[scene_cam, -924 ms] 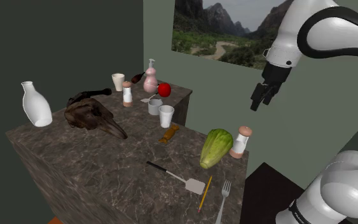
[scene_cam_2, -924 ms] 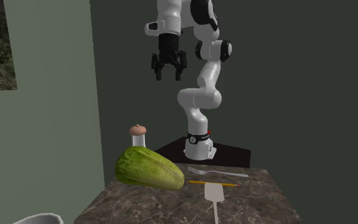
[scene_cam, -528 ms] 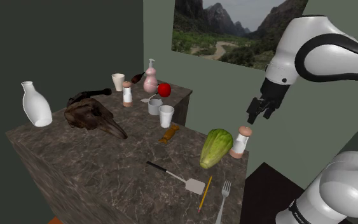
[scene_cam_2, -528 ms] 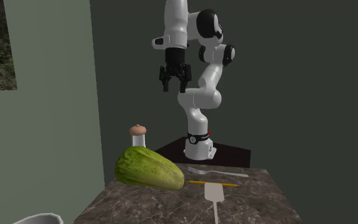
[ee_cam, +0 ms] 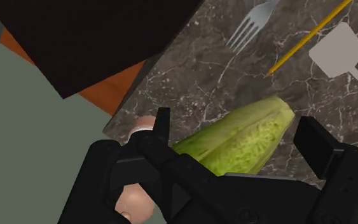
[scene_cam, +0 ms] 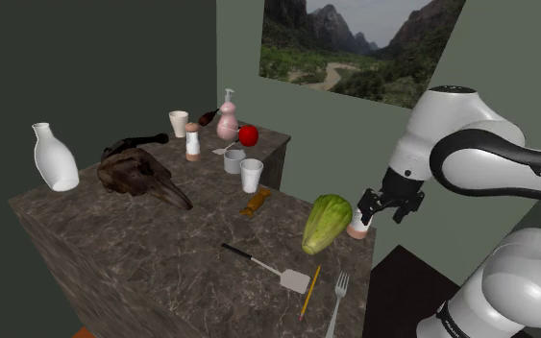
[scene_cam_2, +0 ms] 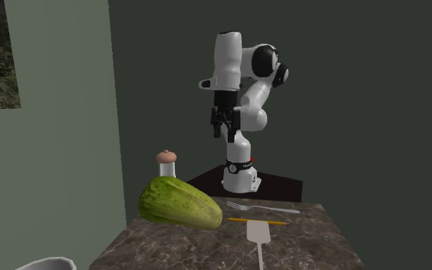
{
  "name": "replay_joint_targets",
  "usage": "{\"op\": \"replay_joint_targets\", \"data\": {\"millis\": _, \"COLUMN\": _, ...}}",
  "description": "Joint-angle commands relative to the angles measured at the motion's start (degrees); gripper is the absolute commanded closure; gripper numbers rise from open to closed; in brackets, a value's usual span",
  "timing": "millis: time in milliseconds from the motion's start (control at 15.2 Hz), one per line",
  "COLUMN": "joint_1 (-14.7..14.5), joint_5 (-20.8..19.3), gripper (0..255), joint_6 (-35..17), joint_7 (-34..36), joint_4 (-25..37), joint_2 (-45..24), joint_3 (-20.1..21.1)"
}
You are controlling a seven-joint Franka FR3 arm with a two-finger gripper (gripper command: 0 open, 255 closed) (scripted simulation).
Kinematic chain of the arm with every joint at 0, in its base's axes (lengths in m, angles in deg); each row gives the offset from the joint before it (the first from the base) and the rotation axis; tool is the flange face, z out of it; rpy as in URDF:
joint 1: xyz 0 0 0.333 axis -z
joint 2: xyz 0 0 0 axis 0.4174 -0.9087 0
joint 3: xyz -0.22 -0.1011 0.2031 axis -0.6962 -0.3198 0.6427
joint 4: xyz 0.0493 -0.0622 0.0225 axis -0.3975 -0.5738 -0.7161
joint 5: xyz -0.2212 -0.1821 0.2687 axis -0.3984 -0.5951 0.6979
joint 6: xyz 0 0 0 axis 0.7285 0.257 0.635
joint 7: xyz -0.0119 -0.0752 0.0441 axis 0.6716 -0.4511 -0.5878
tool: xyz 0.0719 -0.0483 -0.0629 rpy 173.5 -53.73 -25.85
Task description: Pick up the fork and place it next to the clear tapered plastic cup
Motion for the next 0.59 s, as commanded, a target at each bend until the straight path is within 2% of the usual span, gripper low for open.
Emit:
{"op": "replay_joint_targets", "data": {"millis": 0, "joint_1": -0.31, "joint_5": 3.14, "gripper": 0, "joint_6": -2.99, "joint_7": 5.73, "joint_4": -2.85, "joint_2": 0.15, "joint_3": 3.5}}
{"op": "replay_joint_targets", "data": {"millis": 264, "joint_1": -1.73, "joint_5": 10.15, "gripper": 0, "joint_6": -9.89, "joint_7": 16.76, "joint_4": -7.81, "joint_2": -1.52, "joint_3": 11.27}}
{"op": "replay_joint_targets", "data": {"millis": 528, "joint_1": -2.64, "joint_5": 17.71, "gripper": 0, "joint_6": -19.12, "joint_7": 28.02, "joint_4": -10.53, "joint_2": -7.84, "joint_3": 20.22}}
